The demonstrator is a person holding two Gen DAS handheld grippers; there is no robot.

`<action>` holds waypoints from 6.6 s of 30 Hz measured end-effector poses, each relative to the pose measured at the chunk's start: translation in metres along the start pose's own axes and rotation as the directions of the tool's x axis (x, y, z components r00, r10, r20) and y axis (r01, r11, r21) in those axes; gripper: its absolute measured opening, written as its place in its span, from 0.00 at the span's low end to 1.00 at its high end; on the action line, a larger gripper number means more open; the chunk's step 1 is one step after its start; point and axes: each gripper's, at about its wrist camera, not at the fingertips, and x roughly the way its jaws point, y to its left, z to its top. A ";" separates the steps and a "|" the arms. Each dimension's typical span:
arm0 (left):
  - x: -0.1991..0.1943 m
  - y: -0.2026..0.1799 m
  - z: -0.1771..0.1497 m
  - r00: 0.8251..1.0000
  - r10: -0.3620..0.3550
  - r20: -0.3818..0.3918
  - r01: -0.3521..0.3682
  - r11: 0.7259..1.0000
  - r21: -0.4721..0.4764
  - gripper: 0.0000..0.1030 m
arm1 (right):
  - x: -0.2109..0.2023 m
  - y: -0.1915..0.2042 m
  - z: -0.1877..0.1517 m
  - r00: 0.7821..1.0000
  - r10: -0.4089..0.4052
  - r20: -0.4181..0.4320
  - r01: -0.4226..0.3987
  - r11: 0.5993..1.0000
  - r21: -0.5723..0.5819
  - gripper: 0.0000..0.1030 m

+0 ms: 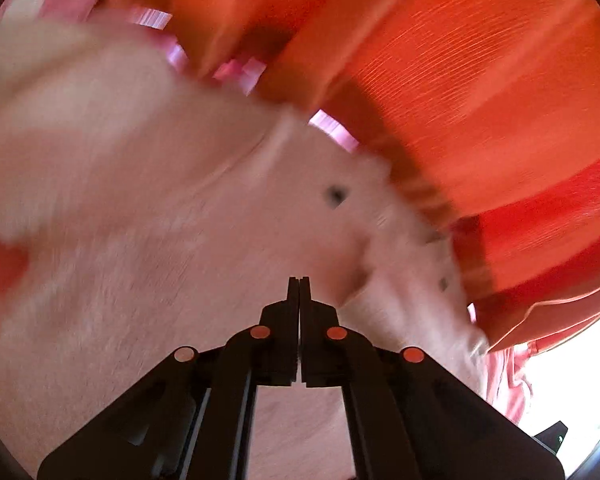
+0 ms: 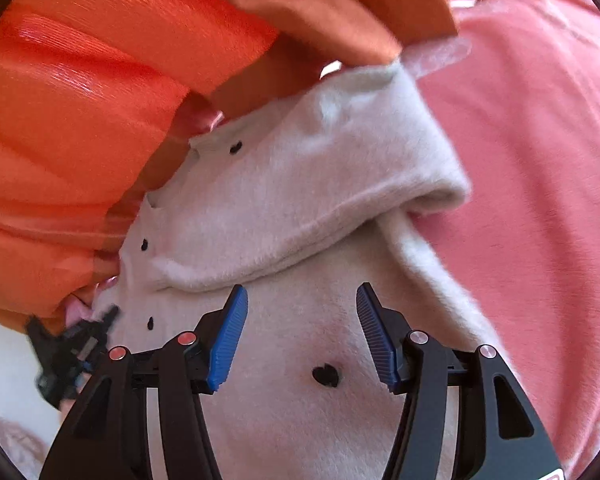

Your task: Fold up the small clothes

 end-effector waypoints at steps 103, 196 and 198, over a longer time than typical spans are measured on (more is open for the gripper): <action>-0.029 0.038 -0.009 0.982 0.056 0.179 -0.035 0.992 -0.121 0.46 | 0.034 0.139 -0.045 0.975 -0.124 0.184 0.201 0.845 -0.495 0.51; -0.234 0.110 -0.232 0.956 0.168 -0.241 -0.113 0.968 0.226 0.06 | -0.139 -0.107 -0.166 0.937 -0.238 -0.255 0.128 0.915 -0.383 0.07; -0.225 0.116 -0.245 0.945 0.191 -0.264 -0.132 0.965 0.227 0.06 | -0.131 -0.114 -0.170 0.933 -0.232 -0.274 0.116 0.918 -0.379 0.08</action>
